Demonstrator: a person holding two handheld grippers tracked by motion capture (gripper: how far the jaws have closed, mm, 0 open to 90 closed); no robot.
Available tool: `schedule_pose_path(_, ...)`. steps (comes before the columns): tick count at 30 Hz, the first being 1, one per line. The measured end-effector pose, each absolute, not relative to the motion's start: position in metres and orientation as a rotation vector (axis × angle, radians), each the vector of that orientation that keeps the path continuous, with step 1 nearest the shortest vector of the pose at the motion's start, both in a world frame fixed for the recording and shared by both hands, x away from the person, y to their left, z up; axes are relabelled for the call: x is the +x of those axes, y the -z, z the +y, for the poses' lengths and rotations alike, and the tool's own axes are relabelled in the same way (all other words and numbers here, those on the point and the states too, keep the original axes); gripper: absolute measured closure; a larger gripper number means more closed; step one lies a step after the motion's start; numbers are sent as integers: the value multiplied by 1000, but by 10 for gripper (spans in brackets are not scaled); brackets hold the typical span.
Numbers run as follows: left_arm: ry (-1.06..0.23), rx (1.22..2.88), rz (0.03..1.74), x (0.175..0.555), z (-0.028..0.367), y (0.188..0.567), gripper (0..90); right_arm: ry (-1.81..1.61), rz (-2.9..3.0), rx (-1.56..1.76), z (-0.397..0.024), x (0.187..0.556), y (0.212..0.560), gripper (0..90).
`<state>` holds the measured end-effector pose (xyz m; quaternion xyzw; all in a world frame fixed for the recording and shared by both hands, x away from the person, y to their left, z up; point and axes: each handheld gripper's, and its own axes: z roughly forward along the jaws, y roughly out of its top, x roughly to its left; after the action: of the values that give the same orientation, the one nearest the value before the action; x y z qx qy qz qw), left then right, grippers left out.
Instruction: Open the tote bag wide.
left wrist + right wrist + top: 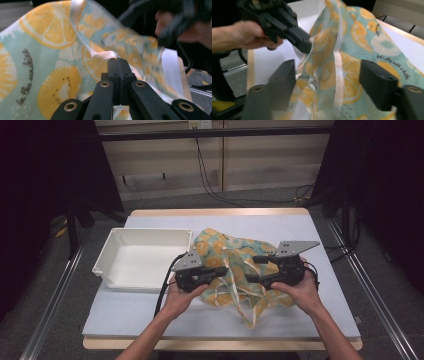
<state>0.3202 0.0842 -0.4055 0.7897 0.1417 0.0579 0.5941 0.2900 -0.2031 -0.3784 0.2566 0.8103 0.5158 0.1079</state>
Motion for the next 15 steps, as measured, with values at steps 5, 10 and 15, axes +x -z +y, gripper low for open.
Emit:
schedule_pose_path(5, -142, 1824, 311, 322, 73, 395, 900, -1516, 2424, 767, -193, 297, 390, 212)
schedule_pose_path(10, -136, 1823, 329, 329, 63, 393, 900, -1536, 2437, 744, -182, 297, 390, 199)
schedule_pose_path(15, -133, 1805, 320, 331, 58, 388, 900, -1484, 2409, 801, -179, 306, 396, 250)
